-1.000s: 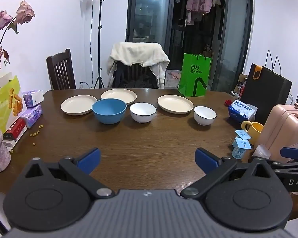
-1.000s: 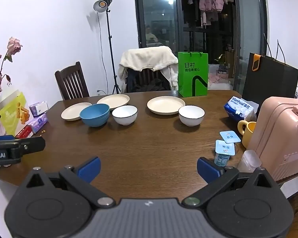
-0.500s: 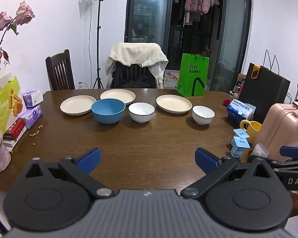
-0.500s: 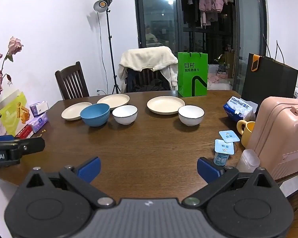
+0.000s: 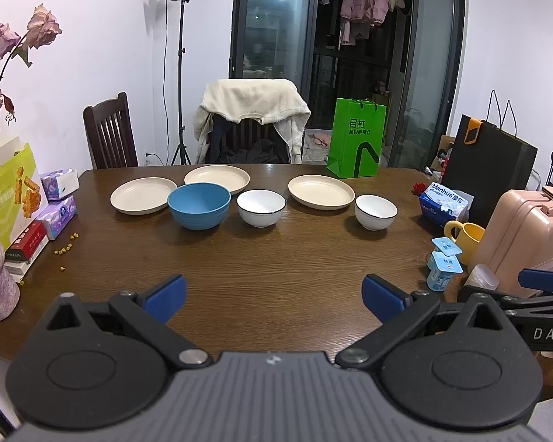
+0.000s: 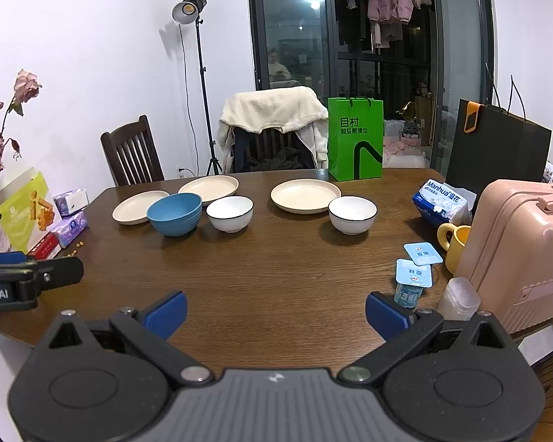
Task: Organize plates and bowls
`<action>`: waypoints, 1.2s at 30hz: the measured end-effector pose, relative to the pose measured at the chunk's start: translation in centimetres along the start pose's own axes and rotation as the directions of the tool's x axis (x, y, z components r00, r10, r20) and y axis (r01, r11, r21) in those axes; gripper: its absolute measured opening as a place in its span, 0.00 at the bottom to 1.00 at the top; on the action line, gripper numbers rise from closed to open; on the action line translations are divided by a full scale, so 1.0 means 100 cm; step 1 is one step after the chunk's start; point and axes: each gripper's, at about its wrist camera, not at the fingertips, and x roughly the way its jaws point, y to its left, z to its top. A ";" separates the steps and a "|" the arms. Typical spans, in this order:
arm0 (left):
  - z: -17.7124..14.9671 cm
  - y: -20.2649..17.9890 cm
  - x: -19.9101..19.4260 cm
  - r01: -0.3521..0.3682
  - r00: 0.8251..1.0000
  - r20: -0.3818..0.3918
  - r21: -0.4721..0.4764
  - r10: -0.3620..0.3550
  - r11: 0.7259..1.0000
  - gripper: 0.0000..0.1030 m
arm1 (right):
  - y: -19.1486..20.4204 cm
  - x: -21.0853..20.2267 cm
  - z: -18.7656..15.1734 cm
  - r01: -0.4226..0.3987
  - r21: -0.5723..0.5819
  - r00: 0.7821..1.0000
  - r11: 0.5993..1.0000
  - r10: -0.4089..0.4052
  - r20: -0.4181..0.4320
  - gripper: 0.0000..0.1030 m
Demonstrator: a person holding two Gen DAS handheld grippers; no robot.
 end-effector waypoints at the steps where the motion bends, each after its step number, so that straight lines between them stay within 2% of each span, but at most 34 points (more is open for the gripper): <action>1: 0.000 0.000 0.000 -0.001 1.000 0.000 0.000 0.001 1.000 1.00 | 0.000 0.000 0.000 0.000 0.000 1.000 1.000 0.000 0.000 1.00; 36: 0.000 0.003 0.003 -0.004 1.000 -0.006 -0.006 0.004 1.000 1.00 | 0.000 0.001 0.001 -0.001 0.001 1.000 1.000 0.001 -0.003 1.00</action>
